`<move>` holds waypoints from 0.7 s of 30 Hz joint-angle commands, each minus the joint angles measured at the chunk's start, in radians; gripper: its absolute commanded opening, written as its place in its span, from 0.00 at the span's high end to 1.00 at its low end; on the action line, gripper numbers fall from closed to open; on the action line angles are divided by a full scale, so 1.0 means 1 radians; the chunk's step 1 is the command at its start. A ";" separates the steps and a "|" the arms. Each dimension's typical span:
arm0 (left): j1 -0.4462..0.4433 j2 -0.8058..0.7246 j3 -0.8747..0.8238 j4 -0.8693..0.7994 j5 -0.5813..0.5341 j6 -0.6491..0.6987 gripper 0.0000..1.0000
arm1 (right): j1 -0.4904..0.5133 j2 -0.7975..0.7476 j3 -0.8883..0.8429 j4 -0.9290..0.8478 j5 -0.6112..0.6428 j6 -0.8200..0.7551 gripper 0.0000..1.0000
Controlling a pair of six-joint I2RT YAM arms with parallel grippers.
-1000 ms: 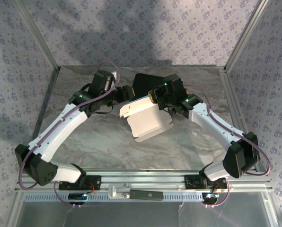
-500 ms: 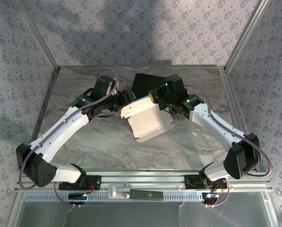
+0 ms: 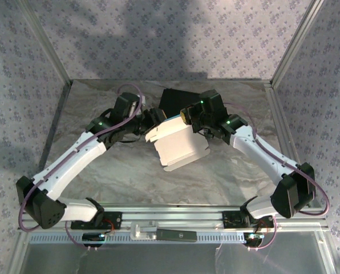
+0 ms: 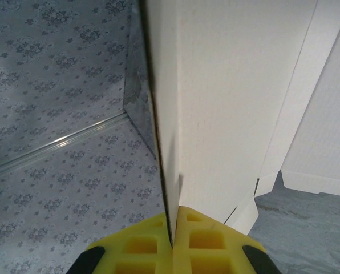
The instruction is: Fold the paper box
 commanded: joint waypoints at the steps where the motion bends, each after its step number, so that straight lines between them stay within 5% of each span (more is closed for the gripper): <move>1: -0.018 -0.027 0.012 0.018 -0.006 -0.021 0.48 | 0.000 -0.030 -0.007 -0.006 0.025 0.019 1.00; 21: -0.046 -0.087 -0.111 0.113 -0.058 -0.135 0.49 | 0.009 -0.023 -0.014 0.014 0.031 0.029 1.00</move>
